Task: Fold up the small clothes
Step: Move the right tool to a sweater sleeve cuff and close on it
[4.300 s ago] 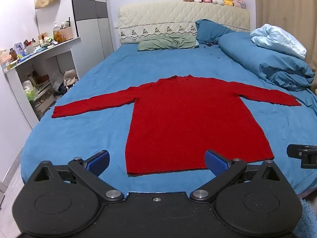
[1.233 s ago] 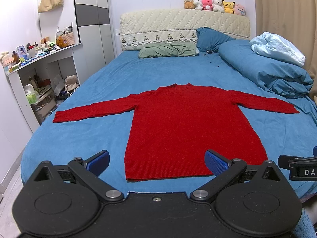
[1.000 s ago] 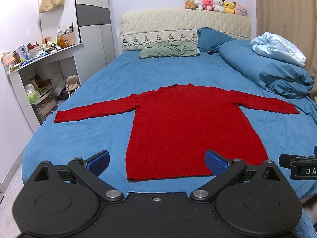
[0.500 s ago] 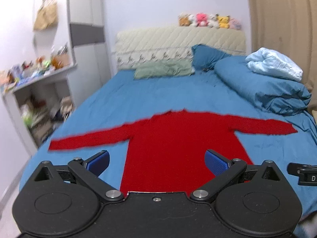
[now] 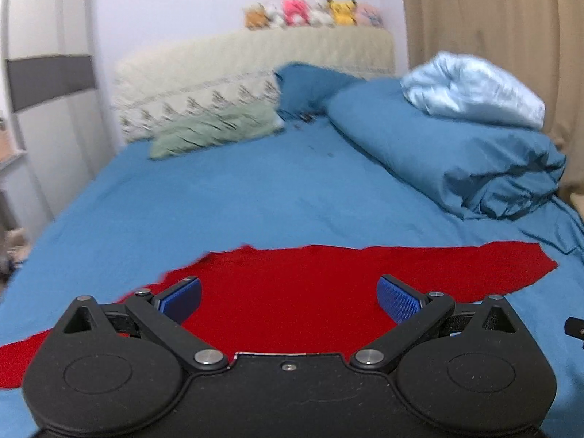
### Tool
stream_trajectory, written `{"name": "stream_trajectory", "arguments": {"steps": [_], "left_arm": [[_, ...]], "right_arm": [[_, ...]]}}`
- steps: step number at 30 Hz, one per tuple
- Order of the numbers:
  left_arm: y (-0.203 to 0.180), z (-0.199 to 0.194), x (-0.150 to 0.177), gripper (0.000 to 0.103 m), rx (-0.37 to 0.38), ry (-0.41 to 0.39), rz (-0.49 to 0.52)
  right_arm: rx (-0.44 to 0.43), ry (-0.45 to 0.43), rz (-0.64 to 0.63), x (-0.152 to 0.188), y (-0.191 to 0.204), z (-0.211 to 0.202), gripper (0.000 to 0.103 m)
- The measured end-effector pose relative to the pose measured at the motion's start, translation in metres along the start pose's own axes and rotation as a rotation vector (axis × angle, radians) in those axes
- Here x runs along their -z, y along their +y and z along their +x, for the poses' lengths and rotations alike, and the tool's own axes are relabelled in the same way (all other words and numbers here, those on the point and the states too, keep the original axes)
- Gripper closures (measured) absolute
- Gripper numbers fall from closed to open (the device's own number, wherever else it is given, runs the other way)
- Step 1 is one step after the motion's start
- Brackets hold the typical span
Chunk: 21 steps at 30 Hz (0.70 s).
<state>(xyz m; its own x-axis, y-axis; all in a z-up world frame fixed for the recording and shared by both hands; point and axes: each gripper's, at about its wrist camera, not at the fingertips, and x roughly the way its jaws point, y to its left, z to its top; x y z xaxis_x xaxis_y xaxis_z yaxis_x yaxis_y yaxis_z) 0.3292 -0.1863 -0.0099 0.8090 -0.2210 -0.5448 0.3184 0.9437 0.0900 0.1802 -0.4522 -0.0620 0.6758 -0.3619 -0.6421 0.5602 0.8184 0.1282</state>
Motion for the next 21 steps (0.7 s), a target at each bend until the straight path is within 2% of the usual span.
{"name": "stream_trajectory", "arguments": {"steps": [4,8,13,17,21], "left_arm": [[-0.023,0.095,0.003,0.000,0.067,0.066,0.001],[-0.035,0.147,0.009,0.000,0.079,0.123,0.010],[-0.035,0.199,0.011,0.000,0.091,0.263,-0.102],[-0.032,0.227,0.020,0.000,0.069,0.372,-0.208],[-0.032,0.238,0.028,0.000,0.016,0.435,-0.245]], "right_arm": [[0.034,0.001,0.092,-0.008,-0.023,0.072,0.000],[0.063,0.005,0.177,-0.015,-0.041,0.125,0.000],[0.068,0.071,0.298,-0.027,-0.064,0.182,0.000],[0.112,0.102,0.318,-0.033,-0.080,0.218,0.000],[0.130,0.095,0.309,-0.040,-0.084,0.237,0.000]]}}
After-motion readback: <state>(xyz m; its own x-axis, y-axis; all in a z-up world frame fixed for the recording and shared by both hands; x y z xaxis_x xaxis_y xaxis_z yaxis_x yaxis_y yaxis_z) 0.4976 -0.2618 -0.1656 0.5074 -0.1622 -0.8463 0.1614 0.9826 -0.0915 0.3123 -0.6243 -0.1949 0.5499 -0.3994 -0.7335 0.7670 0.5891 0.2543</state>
